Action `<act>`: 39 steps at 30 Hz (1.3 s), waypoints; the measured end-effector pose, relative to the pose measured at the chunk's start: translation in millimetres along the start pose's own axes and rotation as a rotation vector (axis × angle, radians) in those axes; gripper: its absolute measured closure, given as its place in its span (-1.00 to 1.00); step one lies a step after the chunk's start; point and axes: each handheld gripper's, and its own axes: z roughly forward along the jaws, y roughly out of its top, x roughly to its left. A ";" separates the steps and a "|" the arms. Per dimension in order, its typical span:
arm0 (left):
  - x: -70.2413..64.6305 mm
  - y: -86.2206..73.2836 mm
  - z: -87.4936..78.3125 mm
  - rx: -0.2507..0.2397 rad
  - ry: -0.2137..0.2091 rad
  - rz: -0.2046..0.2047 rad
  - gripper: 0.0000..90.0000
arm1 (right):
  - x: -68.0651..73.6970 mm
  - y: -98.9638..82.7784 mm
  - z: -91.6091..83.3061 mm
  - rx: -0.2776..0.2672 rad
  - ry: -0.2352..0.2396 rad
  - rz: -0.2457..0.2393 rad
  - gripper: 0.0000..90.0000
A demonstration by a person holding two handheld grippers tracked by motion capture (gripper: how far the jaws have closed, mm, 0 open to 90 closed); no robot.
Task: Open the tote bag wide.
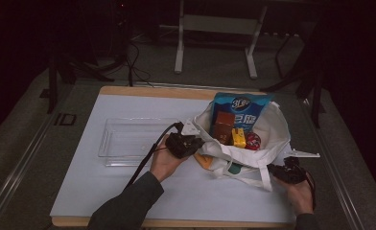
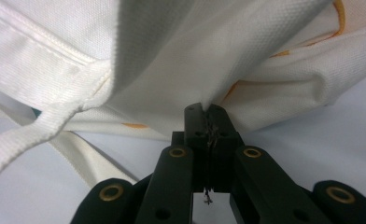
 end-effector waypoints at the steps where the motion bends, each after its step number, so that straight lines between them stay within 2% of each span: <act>1: 0.1 0.9 0.6 -0.001 0.002 -0.005 0.96 | -0.1 -0.3 -0.2 0.000 0.000 -0.002 0.98; 8: 3.4 -1.9 7.7 0.030 0.003 0.015 0.99 | 0.7 -2.4 4.3 0.006 -0.009 0.008 0.98; 12: 12.5 -10.2 14.4 0.056 -0.005 -0.028 1.00 | -1.0 -4.7 8.8 0.018 -0.010 0.021 0.98; 17: 15.9 -20.1 25.3 0.113 0.030 -0.031 1.00 | -1.1 -5.0 12.9 0.032 -0.014 0.033 0.98; 23: 17.7 -22.2 39.1 0.164 0.072 -0.052 1.00 | -2.2 -5.0 15.3 0.039 -0.015 0.048 0.98; 25: 17.3 -20.3 41.0 0.168 0.088 -0.055 1.00 | -2.4 -4.7 15.8 0.040 -0.016 0.064 0.99; 27: 17.6 -19.0 41.7 0.174 0.090 -0.060 1.00 | -1.6 -4.2 16.0 0.043 -0.022 0.060 0.99; 31: 19.3 -20.4 37.3 0.152 0.065 -0.084 0.99 | 0.9 -3.1 15.6 0.052 -0.037 0.044 0.98; 34: 20.7 -21.2 32.4 0.142 0.054 -0.081 0.96 | 2.7 -1.5 14.0 0.054 -0.050 0.029 0.97; 39: 22.3 -21.9 24.7 0.118 0.038 -0.080 0.70 | 4.2 0.9 8.6 0.049 -0.067 0.015 0.87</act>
